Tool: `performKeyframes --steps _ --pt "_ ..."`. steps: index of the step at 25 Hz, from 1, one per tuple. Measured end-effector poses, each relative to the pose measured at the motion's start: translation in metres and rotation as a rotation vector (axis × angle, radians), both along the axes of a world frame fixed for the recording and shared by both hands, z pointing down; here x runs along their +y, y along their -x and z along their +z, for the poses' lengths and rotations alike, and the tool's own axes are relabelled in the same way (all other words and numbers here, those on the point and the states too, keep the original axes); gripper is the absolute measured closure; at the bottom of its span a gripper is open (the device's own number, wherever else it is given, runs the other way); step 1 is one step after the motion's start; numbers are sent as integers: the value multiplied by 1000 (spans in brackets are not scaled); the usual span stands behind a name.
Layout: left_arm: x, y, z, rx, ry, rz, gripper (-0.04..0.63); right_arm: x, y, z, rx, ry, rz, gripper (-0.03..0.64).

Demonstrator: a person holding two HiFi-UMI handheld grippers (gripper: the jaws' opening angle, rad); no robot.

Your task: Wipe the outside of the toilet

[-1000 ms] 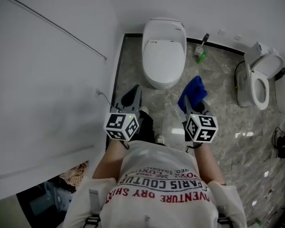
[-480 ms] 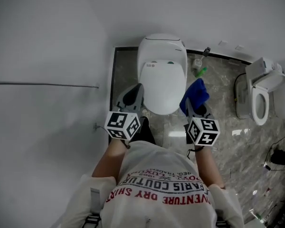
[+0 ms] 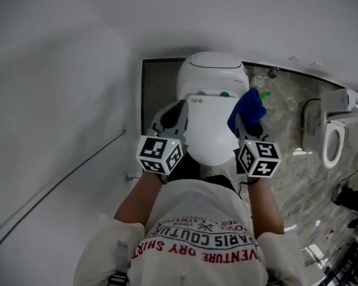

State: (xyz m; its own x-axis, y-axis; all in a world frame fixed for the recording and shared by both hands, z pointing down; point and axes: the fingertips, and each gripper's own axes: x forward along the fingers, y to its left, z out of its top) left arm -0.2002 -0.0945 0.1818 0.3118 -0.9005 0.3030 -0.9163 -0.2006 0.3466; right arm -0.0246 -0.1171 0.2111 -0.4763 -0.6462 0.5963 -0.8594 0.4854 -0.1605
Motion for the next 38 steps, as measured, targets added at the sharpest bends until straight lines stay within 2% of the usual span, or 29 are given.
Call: performKeyframes --steps 7,14,18,23,27,30,38 --pt "-50 20 56 28 66 -79 589 -61 48 53 10 51 -124 540" --pt "-81 25 117 32 152 -192 589 -106 96 108 -46 106 -361 540" --pt "-103 41 148 7 142 -265 589 -139 129 137 -59 59 -524 540" --pt "-115 65 193 -17 155 -344 589 -155 167 178 -134 40 -647 540" --pt "-119 74 231 -10 205 -358 589 -161 192 219 -152 80 -675 540" --pt "-123 74 250 -8 231 -354 589 -167 198 237 -151 115 -660 540" --pt "-137 51 265 15 266 -336 589 -193 170 258 -83 158 -538 540"
